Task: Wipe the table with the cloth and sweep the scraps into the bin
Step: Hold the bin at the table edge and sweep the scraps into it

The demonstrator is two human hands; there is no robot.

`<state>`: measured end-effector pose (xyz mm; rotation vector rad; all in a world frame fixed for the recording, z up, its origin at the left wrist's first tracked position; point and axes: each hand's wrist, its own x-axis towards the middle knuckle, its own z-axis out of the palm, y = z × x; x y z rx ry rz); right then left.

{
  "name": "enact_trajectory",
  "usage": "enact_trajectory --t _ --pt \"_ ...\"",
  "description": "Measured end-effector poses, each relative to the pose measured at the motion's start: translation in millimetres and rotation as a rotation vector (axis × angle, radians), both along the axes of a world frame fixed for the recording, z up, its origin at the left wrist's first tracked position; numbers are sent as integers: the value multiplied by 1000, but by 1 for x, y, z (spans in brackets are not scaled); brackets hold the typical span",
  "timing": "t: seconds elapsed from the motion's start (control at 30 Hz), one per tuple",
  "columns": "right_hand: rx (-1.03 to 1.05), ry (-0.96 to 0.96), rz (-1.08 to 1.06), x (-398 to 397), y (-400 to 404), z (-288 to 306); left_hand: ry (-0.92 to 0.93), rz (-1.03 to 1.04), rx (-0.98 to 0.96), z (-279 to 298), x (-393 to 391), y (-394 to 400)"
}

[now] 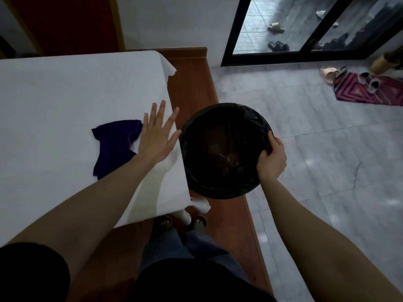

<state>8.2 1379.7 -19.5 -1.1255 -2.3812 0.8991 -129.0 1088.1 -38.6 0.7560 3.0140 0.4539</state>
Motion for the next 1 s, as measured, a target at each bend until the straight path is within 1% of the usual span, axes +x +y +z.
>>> enact_trajectory --t 0.1,0.23,0.4,0.5,0.57,0.67,0.8,0.9,1.0 --pt "-8 16 -44 2 10 6 -61 -88 37 3 -5 34" --pt "-17 63 -111 7 24 16 -139 -151 -18 0 -6 63" --pt "-57 138 -180 11 45 25 -231 -149 -57 -6 -5 84" --pt "-84 178 -212 11 58 33 -286 -108 -61 -5 -8 95" --pt "-106 199 -225 10 68 34 -350 -77 -17 -3 -11 104" --pt "-141 216 -246 8 81 30 -445 -68 115 2 -13 120" --pt "-93 173 -216 10 94 16 -407 -84 134 6 -12 144" --pt "8 85 -138 11 106 -1 -384 -92 112 -2 -11 157" --pt "41 0 -81 10 117 -21 -388 -102 89 -15 -10 165"
